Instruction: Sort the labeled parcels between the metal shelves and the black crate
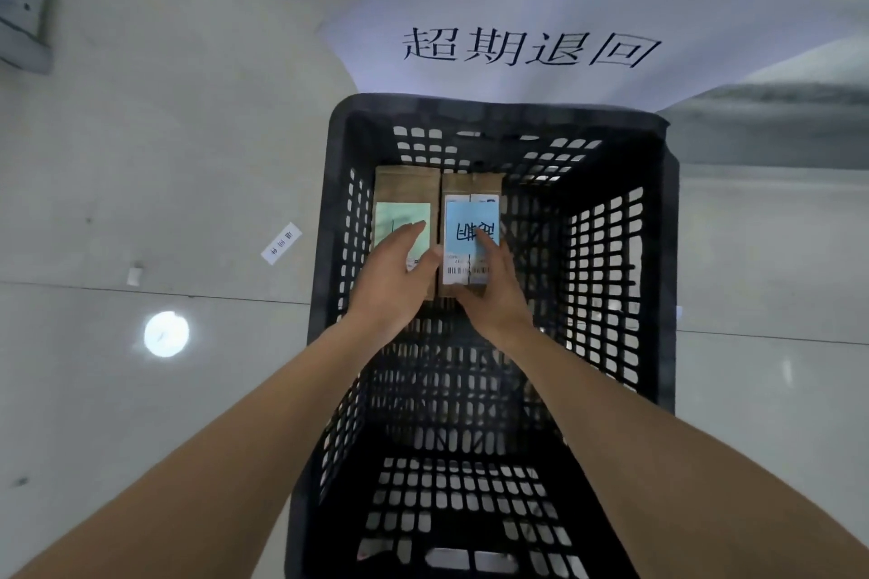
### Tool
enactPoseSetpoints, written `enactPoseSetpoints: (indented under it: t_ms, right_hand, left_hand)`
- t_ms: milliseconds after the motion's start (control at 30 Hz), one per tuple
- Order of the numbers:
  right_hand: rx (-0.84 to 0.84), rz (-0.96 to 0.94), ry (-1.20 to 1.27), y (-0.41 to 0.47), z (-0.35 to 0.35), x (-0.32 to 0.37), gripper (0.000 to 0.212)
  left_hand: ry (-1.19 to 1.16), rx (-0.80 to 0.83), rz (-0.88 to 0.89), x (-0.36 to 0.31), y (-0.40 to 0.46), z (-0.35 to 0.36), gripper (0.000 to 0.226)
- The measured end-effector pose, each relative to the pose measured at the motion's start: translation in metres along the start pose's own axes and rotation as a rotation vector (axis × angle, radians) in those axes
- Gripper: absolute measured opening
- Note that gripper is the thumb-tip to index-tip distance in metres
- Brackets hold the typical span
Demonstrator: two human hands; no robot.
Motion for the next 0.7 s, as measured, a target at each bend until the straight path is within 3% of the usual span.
enactPoseSetpoints:
  t_ms: [200,400,567,700]
  right_hand:
    - [0.132,0.092,-0.089,-0.006,-0.016,0.014,0.089]
    - [0.127,0.050,-0.181,-0.067,-0.069,0.057,0.082]
    - [0.119,0.020,-0.352,-0.156,-0.137,0.122,0.082]
    - [0.118,-0.022,-0.479,-0.230,-0.212,0.202,0.080]
  left_hand:
    - [0.031,-0.019,-0.022,-0.010,-0.014,-0.009,0.052]
    - [0.150,-0.003,-0.038,-0.053,-0.064,-0.033,0.053]
    - [0.323,0.045,0.022,-0.140,-0.139,-0.064,0.057]
    - [0.402,-0.021,0.151,-0.242,-0.209,-0.109,0.057]
Point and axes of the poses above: each hand's wrist, its own y-axis towards the middle knuckle, its own z-axis out of the palm, x = y × z, the point moved 6 cm from there along y, towards the middle knuckle, and after that the axes turned 6 degrees about x, right-handed, at the moved point
